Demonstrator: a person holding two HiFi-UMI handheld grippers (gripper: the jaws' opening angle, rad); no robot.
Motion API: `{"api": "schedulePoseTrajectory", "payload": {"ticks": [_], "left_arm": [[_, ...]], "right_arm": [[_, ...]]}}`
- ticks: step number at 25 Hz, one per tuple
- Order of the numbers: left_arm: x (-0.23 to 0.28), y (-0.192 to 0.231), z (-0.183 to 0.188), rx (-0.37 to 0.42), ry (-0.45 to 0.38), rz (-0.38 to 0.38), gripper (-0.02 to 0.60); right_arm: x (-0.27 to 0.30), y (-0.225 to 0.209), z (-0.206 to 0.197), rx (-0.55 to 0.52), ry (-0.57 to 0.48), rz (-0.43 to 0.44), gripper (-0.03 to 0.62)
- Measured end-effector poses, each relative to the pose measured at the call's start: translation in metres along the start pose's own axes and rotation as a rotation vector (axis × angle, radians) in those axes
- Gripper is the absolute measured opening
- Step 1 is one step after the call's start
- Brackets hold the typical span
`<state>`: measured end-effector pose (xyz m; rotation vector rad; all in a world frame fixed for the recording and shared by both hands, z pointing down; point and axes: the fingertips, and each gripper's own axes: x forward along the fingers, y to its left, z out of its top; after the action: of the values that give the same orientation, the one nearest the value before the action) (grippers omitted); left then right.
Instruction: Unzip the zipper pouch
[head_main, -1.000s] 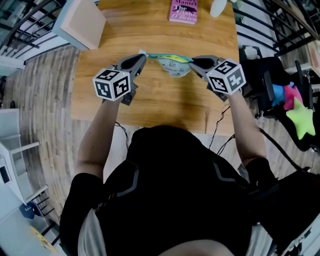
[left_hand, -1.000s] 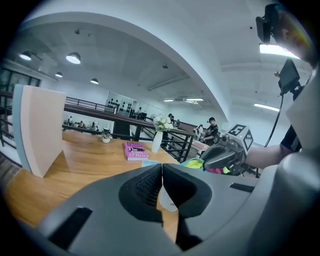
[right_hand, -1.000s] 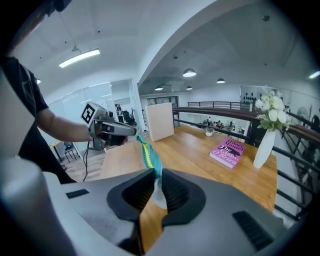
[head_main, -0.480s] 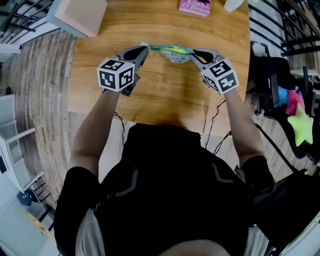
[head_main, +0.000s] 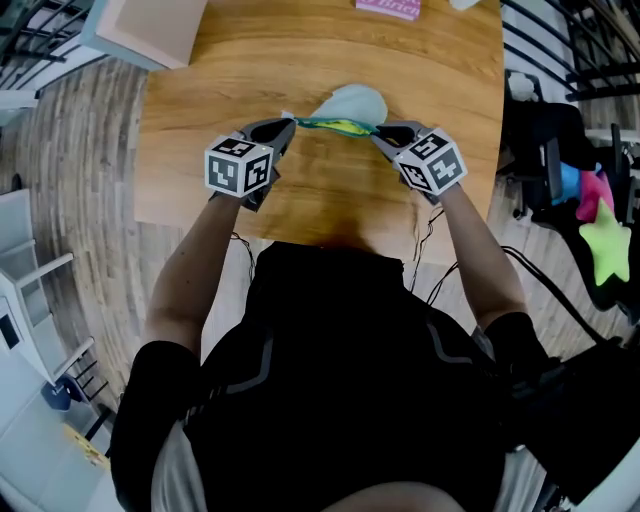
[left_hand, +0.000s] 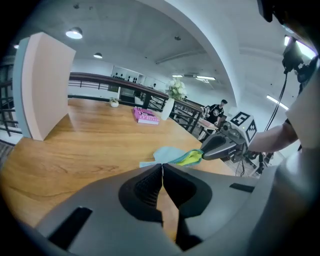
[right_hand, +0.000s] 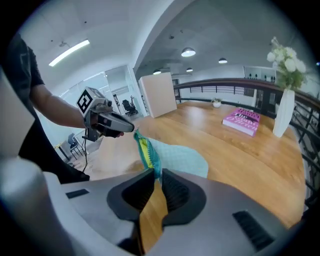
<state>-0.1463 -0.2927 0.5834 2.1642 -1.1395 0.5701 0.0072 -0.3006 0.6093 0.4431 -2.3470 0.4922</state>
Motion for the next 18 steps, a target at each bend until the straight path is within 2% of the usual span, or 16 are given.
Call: {"api": "schedulePoseTrajectory", "payload": {"ticks": [3,8,12,18], "left_arm": [[0.007,-0.003,-0.024,0.019,0.071,-0.02,0.031],[0.022,-0.004,-0.055,0.012,0.145,-0.02,0.031],[0.035,-0.004,-0.072,0.023,0.174,-0.014,0.031],[0.041,0.002,-0.088,-0.032,0.205,-0.013,0.031]], "right_arm": [[0.008,0.004,-0.02,0.06,0.044,0.034,0.058],[0.024,0.006,-0.052,0.146,0.09,0.055,0.058],[0.033,0.007,-0.074,0.204,0.124,0.066,0.057],[0.039,0.012,-0.085,0.295,0.119,0.078,0.058]]}}
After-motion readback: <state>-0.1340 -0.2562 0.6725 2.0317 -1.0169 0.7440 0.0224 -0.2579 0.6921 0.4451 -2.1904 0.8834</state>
